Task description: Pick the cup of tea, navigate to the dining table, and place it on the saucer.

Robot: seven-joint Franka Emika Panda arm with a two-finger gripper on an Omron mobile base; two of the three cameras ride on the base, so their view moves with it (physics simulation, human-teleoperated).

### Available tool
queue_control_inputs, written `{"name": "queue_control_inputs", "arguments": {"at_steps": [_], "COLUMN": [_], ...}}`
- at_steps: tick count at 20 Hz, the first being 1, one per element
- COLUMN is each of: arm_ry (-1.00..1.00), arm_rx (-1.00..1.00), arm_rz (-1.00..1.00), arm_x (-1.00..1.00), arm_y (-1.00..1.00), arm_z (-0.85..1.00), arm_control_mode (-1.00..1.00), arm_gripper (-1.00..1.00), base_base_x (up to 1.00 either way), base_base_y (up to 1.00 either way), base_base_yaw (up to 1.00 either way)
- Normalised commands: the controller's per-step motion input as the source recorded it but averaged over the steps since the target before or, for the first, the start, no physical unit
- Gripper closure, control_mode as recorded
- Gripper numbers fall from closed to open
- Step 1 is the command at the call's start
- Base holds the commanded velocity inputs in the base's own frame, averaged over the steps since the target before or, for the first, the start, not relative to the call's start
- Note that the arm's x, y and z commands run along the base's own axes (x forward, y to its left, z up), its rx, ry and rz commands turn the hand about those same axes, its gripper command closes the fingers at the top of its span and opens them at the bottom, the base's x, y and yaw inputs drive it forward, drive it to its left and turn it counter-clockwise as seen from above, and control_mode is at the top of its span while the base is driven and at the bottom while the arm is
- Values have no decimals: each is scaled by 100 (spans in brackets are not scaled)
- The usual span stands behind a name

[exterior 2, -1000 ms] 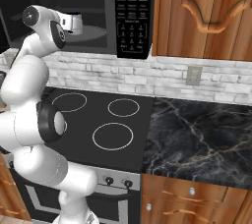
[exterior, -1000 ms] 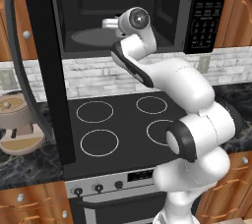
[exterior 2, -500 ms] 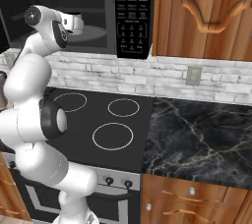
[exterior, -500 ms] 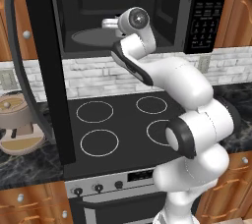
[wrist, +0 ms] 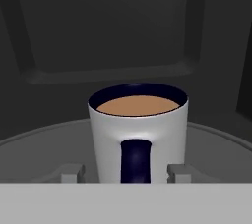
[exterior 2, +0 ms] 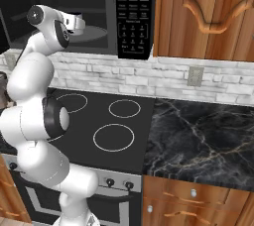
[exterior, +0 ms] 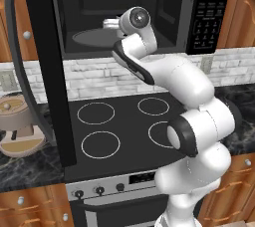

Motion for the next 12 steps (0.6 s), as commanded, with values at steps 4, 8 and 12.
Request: {"name": "queue_control_inputs", "arguments": {"at_steps": [4, 8, 12], "arm_ry": [0, 0, 0], "arm_rx": [0, 0, 0], "arm_rz": [0, 0, 0], "arm_x": [0, 0, 0], "arm_y": [-2, 0, 0], "arm_z": [-3, -1, 0], "arm_control_mode": [-100, -100, -100], "arm_gripper": [100, 100, 100], "base_base_x": [0, 0, 0], "base_base_y": [0, 0, 0], "base_base_yaw": [0, 0, 0]}}
